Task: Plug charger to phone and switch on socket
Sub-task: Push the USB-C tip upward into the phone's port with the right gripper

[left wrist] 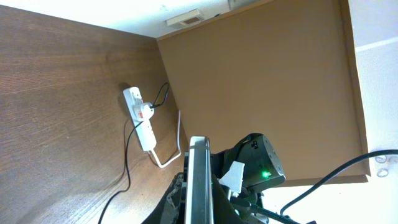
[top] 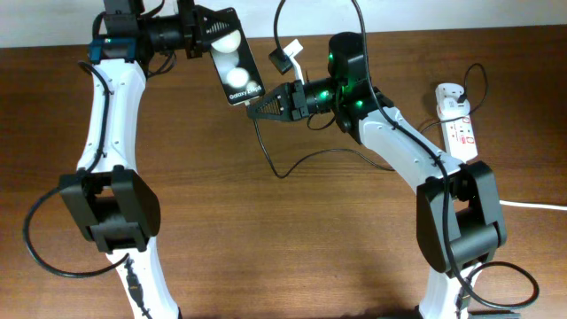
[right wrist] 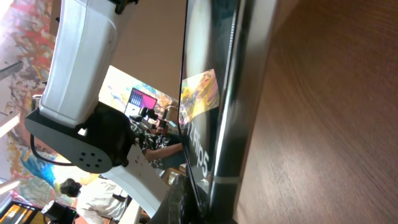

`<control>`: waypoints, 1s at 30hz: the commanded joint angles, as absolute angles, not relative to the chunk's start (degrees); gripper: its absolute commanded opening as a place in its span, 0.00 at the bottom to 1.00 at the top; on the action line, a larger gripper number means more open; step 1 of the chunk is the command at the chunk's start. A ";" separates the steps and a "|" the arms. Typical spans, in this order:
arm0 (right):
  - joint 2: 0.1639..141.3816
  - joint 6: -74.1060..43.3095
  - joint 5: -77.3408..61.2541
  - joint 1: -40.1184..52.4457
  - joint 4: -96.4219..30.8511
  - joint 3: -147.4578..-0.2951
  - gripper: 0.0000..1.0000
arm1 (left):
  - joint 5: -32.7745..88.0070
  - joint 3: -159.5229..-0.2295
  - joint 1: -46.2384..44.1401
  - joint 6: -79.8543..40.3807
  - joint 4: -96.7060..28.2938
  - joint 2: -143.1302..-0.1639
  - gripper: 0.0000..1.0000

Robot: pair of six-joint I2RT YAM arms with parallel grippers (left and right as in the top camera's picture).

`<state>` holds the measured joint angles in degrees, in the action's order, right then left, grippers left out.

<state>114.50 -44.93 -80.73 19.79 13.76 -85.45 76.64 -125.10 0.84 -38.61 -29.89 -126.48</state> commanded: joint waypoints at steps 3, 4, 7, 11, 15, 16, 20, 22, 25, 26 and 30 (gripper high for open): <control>113.38 -45.82 -77.47 18.65 14.44 -86.17 0.04 | 79.68 -125.82 -0.51 -37.89 -30.02 -124.79 0.00; 113.40 -46.00 -77.49 18.24 14.44 -86.17 0.04 | 79.70 -125.82 -0.32 -37.89 -30.02 -124.79 0.00; 113.38 -46.19 -77.52 17.61 14.44 -86.17 0.04 | 79.68 -125.82 -0.27 -37.89 -30.02 -124.79 0.00; 113.38 -47.11 -76.88 17.61 14.44 -86.17 0.04 | 79.68 -125.82 -0.38 -37.89 -30.02 -124.79 0.00; 113.38 -50.43 -74.67 17.61 14.96 -86.17 0.04 | 79.70 -125.82 -0.60 -37.89 -30.02 -124.79 0.00; 113.38 -51.46 -74.19 17.61 15.62 -86.17 0.04 | 79.70 -125.84 -0.60 -37.89 -30.02 -124.79 0.00; 113.38 -55.00 -72.77 17.61 18.96 -86.17 0.04 | 79.77 -125.82 -0.60 -37.89 -30.02 -124.79 0.00; 113.38 -55.00 -72.55 17.61 18.98 -86.17 0.04 | 79.94 -125.82 -0.60 -37.87 -30.02 -124.79 0.00; 113.40 -55.90 -72.07 17.61 20.86 -86.17 0.04 | 81.17 -125.82 -0.75 -37.69 -30.02 -124.79 0.00; 113.38 -56.71 -72.01 17.61 22.28 -86.17 0.04 | 81.23 -125.82 -0.75 -37.67 -30.04 -124.79 0.00; 113.38 -58.00 -70.54 17.61 24.47 -86.17 0.04 | 81.67 -125.82 -1.41 -37.67 -30.02 -124.79 0.00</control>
<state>114.50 -58.00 -80.68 19.05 22.72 -84.64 75.92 -125.80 1.08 -38.89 -29.06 -126.48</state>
